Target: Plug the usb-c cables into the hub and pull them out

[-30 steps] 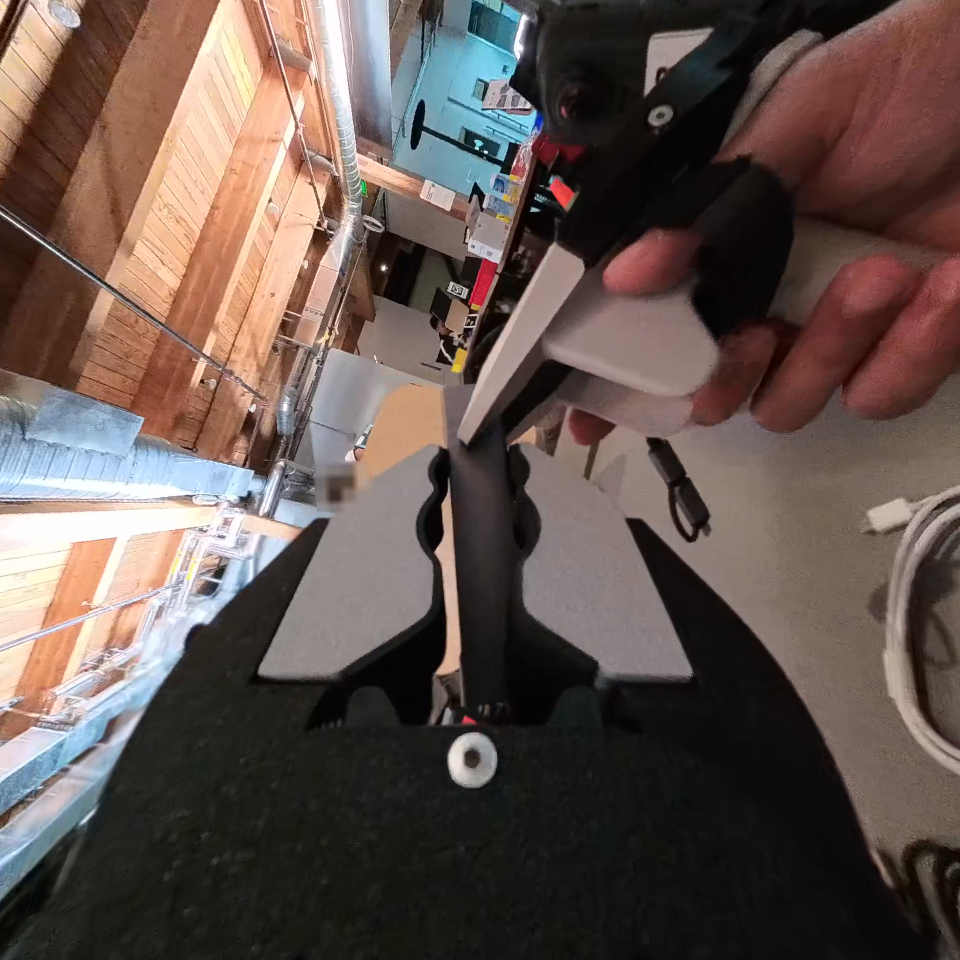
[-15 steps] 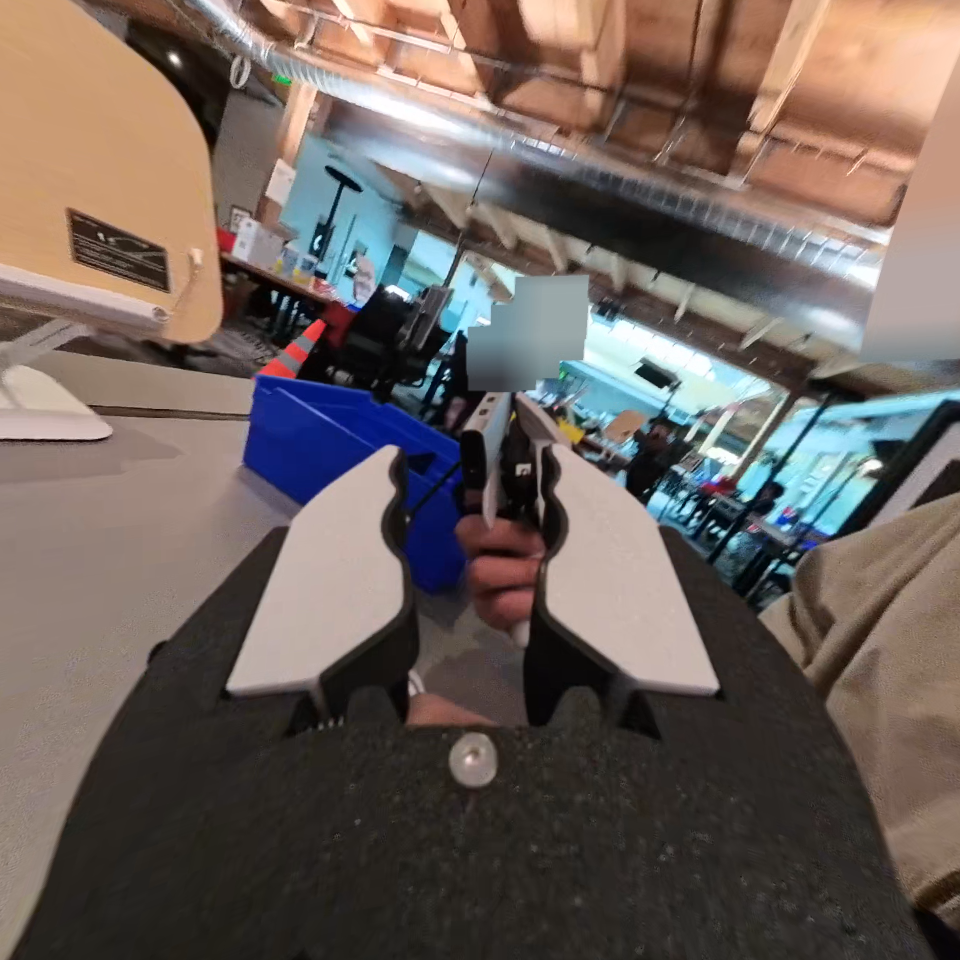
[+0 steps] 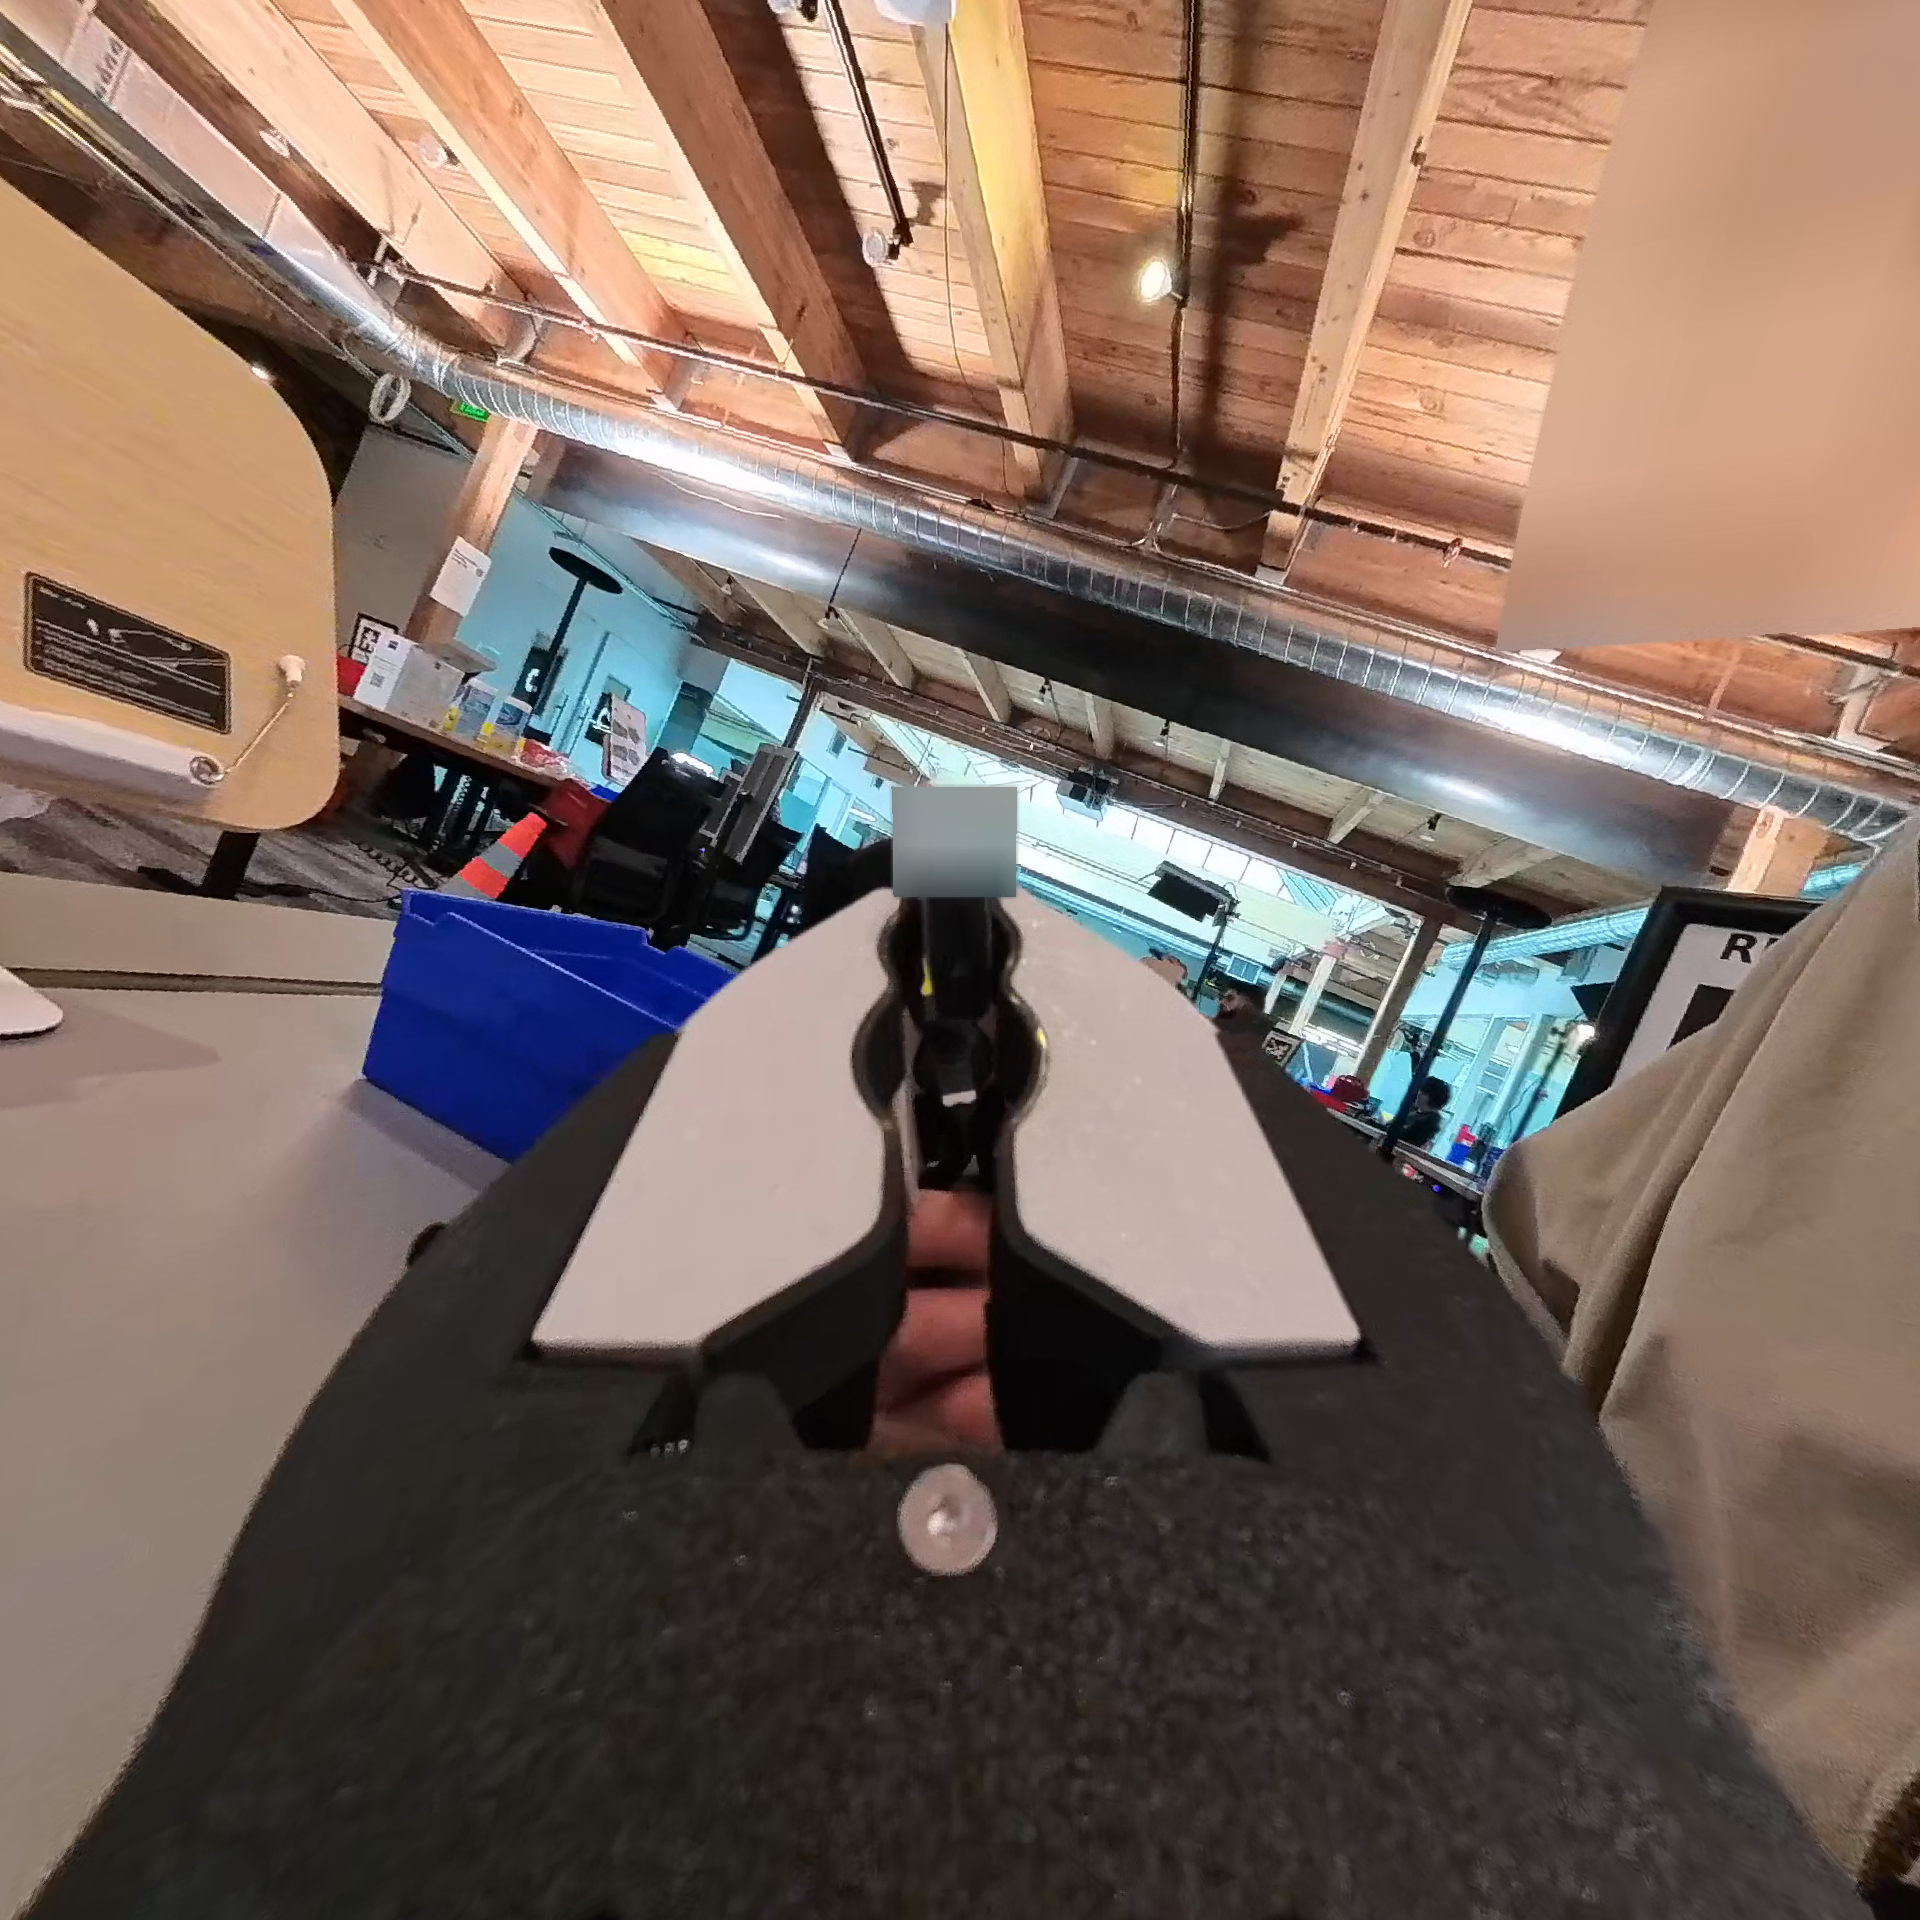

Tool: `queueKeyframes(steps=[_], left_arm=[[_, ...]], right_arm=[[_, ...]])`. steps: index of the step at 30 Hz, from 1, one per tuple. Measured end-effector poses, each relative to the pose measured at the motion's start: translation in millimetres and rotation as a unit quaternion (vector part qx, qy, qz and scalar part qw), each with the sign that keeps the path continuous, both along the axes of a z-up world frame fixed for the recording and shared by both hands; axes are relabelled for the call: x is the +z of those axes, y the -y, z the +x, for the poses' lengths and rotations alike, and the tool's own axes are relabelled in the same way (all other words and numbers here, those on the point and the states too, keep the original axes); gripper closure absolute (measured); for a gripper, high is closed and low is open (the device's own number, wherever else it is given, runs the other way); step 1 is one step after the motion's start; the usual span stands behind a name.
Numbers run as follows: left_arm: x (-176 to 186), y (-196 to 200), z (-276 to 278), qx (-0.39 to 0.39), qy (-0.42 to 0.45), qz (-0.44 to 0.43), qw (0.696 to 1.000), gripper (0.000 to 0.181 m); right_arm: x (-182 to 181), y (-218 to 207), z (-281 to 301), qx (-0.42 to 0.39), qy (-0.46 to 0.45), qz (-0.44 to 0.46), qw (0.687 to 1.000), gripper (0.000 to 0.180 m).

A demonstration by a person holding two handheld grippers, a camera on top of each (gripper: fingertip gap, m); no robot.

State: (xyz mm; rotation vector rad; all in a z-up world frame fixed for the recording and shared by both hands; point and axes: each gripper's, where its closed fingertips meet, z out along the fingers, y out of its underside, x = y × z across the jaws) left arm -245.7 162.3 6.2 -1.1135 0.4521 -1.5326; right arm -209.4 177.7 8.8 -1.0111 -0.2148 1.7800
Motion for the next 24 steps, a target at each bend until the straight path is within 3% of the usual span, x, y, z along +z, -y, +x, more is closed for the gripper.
queueKeyframes(steps=[8,24], left_arm=[[-1,-5,-6,0.019,0.006,0.002,1.000,0.171],[-9,-10,-10,-0.015,-0.015,-0.023,1.000,0.171]], right_arm=[[-6,0,-8,0.004,-0.005,-0.015,1.000,0.171],[-19,1,-14,0.004,0.045,-0.002,0.999,0.171]])
